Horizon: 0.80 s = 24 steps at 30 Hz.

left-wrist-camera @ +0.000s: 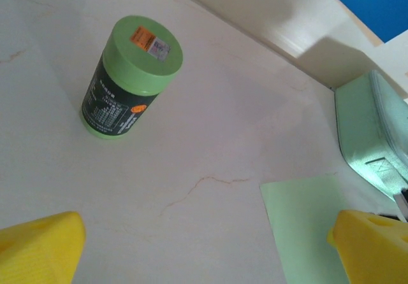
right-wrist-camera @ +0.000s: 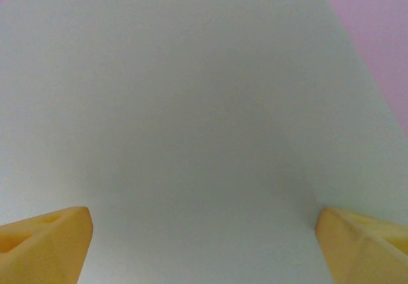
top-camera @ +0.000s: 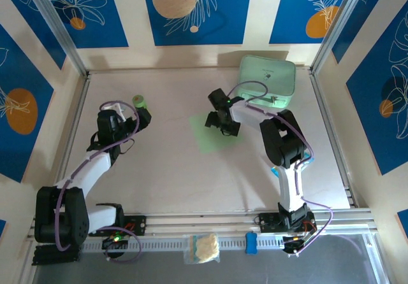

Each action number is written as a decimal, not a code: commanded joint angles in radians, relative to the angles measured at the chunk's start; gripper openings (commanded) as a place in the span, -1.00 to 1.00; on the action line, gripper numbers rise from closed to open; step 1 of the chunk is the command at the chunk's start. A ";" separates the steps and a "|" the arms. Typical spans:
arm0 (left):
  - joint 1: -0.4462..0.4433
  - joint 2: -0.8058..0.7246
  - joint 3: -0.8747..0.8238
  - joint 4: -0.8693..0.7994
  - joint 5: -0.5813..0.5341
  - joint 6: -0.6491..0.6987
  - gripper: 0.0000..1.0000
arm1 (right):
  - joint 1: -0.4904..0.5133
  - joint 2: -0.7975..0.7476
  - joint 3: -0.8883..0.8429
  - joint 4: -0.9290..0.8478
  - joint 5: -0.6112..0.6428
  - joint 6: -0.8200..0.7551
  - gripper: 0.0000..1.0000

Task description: Fold a paper plane with a square sheet of paper (pick it up from the middle)

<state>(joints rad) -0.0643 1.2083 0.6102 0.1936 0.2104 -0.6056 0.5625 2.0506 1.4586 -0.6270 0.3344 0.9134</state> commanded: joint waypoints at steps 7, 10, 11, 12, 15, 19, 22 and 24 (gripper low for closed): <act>-0.027 0.026 0.080 -0.151 0.042 -0.054 0.99 | 0.218 -0.089 -0.031 -0.098 -0.064 0.407 0.82; -0.049 0.034 0.101 -0.216 0.050 -0.071 1.00 | 0.213 -0.156 -0.030 -0.063 -0.018 0.358 0.82; -0.062 0.037 0.107 -0.237 0.052 -0.074 1.00 | 0.199 -0.177 -0.051 -0.034 -0.019 0.330 0.82; -0.077 0.040 0.110 -0.259 0.049 -0.078 1.00 | 0.177 -0.193 -0.080 0.015 -0.037 0.288 0.82; -0.142 0.062 0.125 -0.301 0.031 -0.089 0.99 | 0.109 -0.200 -0.141 0.122 -0.159 0.150 0.74; -0.271 0.142 0.180 -0.353 0.006 -0.103 0.97 | 0.029 -0.197 -0.166 0.156 -0.274 0.023 0.67; -0.382 0.232 0.276 -0.447 -0.049 -0.077 0.94 | -0.011 -0.268 -0.226 0.177 -0.240 -0.018 0.68; -0.454 0.300 0.359 -0.548 -0.127 -0.048 0.95 | -0.045 -0.328 -0.272 0.185 -0.213 -0.033 0.71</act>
<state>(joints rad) -0.4461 1.4548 0.8742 -0.2070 0.1799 -0.6830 0.5377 1.8114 1.2217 -0.4576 0.1394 0.9550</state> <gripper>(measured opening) 0.973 0.854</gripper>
